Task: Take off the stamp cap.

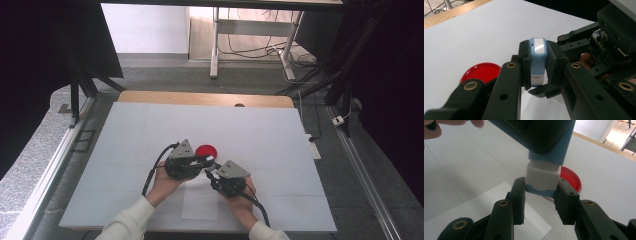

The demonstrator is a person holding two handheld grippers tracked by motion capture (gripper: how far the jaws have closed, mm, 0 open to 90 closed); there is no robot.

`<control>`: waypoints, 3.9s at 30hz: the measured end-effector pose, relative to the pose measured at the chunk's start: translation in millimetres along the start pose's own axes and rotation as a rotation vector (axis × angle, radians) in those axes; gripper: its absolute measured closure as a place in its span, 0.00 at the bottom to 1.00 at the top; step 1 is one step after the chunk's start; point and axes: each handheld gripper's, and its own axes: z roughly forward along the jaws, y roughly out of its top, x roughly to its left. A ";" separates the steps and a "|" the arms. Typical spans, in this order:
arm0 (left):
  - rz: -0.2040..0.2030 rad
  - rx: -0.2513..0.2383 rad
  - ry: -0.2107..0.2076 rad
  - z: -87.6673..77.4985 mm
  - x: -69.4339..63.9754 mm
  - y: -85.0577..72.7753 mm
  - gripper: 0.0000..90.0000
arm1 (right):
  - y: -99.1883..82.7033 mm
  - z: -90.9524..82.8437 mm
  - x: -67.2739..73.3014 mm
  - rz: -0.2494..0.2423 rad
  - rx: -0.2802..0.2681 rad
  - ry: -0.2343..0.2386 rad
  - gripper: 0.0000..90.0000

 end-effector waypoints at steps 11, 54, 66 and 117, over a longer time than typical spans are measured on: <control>-0.005 -0.002 0.006 1.4 -0.7 -0.5 0.83 | -0.7 -0.3 -0.2 -0.009 0.008 -0.017 0.71; -0.037 -0.019 0.012 -1.0 0.1 -1.5 0.83 | -4.7 -2.1 2.7 -0.026 -0.015 -0.051 0.72; -0.036 -0.036 0.018 -1.6 -1.1 -1.7 0.83 | -5.4 -3.6 3.9 0.003 -0.030 -0.064 0.72; -0.078 0.004 -0.007 4.3 0.4 -5.3 0.84 | -8.6 -2.3 7.5 -0.035 -0.017 -0.066 0.73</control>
